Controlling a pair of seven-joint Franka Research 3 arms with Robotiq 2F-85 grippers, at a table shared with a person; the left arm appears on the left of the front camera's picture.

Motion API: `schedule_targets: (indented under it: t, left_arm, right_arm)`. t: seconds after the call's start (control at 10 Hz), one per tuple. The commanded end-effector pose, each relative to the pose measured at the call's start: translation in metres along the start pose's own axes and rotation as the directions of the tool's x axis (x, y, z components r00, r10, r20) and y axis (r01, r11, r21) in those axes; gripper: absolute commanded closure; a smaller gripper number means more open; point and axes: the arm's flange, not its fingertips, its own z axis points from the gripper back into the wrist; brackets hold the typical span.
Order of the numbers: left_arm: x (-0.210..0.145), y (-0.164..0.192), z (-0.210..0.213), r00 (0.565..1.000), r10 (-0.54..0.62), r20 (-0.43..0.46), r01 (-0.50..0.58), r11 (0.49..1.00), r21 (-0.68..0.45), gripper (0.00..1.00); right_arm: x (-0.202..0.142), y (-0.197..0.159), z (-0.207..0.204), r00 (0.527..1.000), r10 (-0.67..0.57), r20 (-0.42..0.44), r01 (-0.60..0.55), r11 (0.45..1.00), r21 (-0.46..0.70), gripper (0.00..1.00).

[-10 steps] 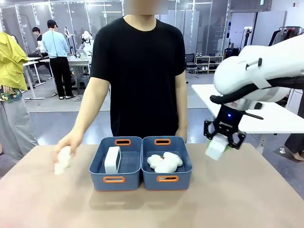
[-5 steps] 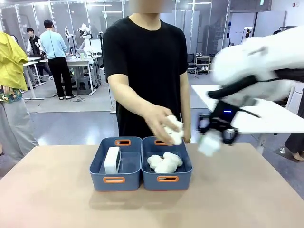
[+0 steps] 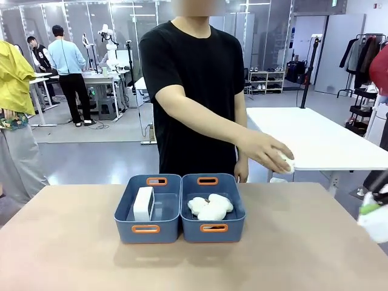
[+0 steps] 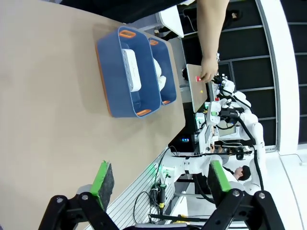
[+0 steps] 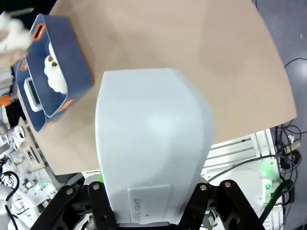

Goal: Sort the digital clocks into the basket.
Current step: Pick up the Digital clock from the table and place it into the empty Plastic storage basket.

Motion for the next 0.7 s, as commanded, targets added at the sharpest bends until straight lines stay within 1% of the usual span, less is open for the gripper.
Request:
schedule_targets:
  t: [0.0, 0.1, 0.2, 0.3, 0.4, 0.5, 0.6]
  left_arm:
    - [0.003, -0.003, -0.002, 1.000, 0.010, 0.009, -0.010, 1.000, 0.011, 0.00]
    - [0.003, -0.003, -0.002, 1.000, 0.010, 0.009, -0.010, 1.000, 0.011, 0.00]
    - [0.003, -0.003, -0.002, 1.000, 0.010, 0.009, -0.010, 1.000, 0.011, 0.00]
    - [0.003, -0.003, -0.002, 1.000, 0.010, 0.009, -0.010, 1.000, 0.011, 0.00]
    - [0.003, -0.003, -0.002, 1.000, 0.010, 0.009, -0.010, 1.000, 0.011, 0.00]
    - [0.003, -0.003, -0.002, 1.000, 0.010, 0.009, -0.010, 1.000, 0.011, 0.00]
    - [0.003, -0.003, -0.002, 1.000, 0.010, 0.009, -0.010, 1.000, 0.011, 0.00]
  right_arm:
    - [0.004, -0.033, -0.021, 0.998, 0.067, -0.017, -0.067, 0.997, 0.029, 0.60]
    - [0.016, -0.045, -0.022, 0.996, 0.094, 0.004, -0.094, 0.995, 0.026, 0.60]
    - [0.010, -0.055, -0.021, 0.994, 0.069, -0.086, -0.067, 0.997, 0.028, 0.60]
    - [0.019, -0.058, -0.022, 0.992, 0.101, -0.075, -0.098, 0.995, 0.035, 0.60]
    - [0.014, -0.060, -0.023, 0.988, 0.114, -0.102, -0.112, 0.993, 0.032, 0.60]
    - [0.019, -0.059, -0.024, 0.991, 0.116, -0.069, -0.114, 0.993, 0.027, 0.60]
    - [0.022, -0.059, -0.024, 0.990, 0.121, -0.073, -0.120, 0.992, 0.026, 0.60]
